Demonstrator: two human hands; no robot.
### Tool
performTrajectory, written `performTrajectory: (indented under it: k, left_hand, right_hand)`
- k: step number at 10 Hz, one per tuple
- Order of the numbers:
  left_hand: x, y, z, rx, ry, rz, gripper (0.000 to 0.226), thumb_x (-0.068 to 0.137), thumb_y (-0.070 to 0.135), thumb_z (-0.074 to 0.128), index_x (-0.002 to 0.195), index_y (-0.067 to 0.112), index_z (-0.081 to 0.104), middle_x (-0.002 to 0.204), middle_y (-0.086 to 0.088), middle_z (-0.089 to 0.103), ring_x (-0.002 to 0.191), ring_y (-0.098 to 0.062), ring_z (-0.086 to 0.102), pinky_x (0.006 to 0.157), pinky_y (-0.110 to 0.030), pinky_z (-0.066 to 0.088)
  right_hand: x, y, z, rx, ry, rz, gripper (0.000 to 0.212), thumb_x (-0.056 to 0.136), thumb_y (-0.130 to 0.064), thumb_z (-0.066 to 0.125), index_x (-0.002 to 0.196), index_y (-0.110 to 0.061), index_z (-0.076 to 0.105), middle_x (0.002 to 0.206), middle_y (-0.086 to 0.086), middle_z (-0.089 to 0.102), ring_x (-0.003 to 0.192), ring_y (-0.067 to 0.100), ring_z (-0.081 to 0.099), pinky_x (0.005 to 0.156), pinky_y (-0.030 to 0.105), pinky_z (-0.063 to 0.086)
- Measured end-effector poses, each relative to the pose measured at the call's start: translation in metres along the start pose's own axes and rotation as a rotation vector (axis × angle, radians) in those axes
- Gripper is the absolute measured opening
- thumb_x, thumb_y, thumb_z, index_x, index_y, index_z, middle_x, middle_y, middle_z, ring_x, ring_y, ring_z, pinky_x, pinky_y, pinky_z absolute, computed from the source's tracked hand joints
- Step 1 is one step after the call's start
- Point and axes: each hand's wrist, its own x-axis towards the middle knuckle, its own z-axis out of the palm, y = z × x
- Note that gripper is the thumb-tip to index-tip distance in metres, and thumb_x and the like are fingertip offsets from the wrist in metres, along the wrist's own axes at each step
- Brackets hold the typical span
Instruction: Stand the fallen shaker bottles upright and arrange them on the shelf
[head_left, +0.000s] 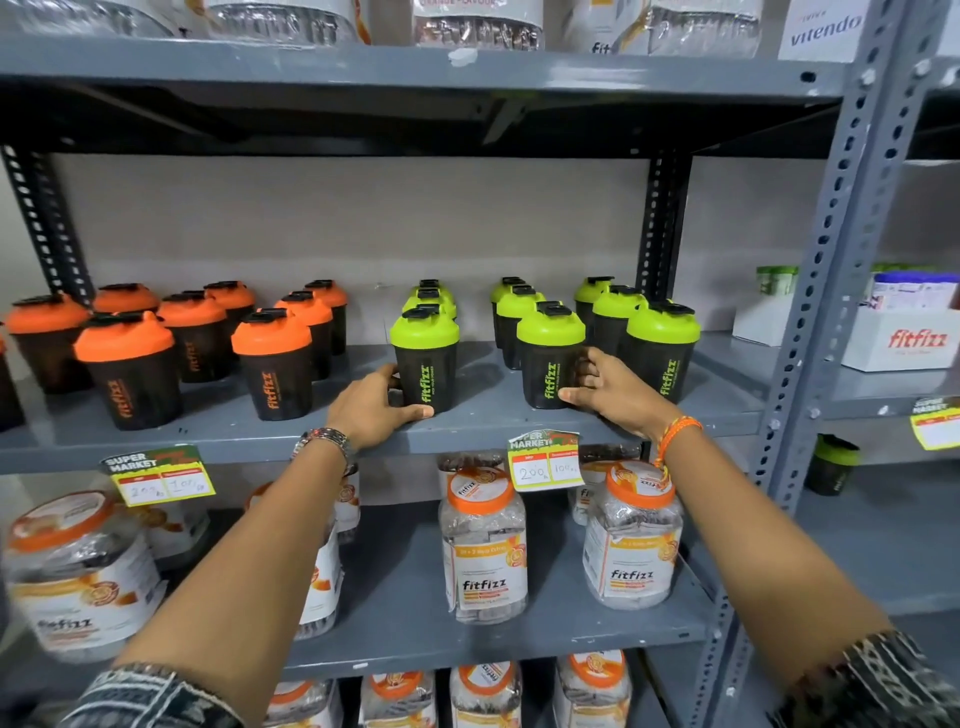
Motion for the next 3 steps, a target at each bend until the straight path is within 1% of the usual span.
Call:
performTrajectory:
  k: [1,2,3]
  left_hand:
    - [-0.005,-0.002,-0.003,-0.01,0.025,0.019,0.106,0.072,0.055,0.082,0.156,0.013,0.032,0.159,-0.01,0.045,0.144,-0.03,0.045,0.117,-0.044,0.039]
    - [-0.028,-0.008,-0.004,-0.073,0.205,0.13,0.104,0.085,0.047,0.073,0.162,0.01,0.013,0.17,-0.009,0.019,0.158,-0.025,0.019,0.128,-0.041,0.019]
    - [-0.055,-0.011,-0.01,0.012,0.61,0.268,0.087,0.098,0.044,0.054,0.163,0.011,0.006,0.172,-0.004,0.004,0.16,-0.02,0.001,0.13,-0.035,0.005]
  right_hand:
    - [-0.022,-0.009,-0.002,-0.127,0.027,-0.001,0.093,0.087,-0.004,0.073,0.159,-0.01,0.015,0.156,0.015,0.04,0.141,0.027,0.044,0.113,0.038,0.041]
    - [-0.064,-0.038,0.001,-0.183,0.176,-0.114,0.093,0.086,-0.009,0.074,0.159,-0.013,0.017,0.158,0.01,0.039,0.143,0.02,0.04,0.116,0.032,0.037]
    - [-0.141,-0.11,0.001,-0.044,0.416,-0.329,0.062,0.09,-0.01,0.067,0.148,-0.017,0.046,0.141,-0.006,0.057,0.127,-0.004,0.054,0.092,0.005,0.045]
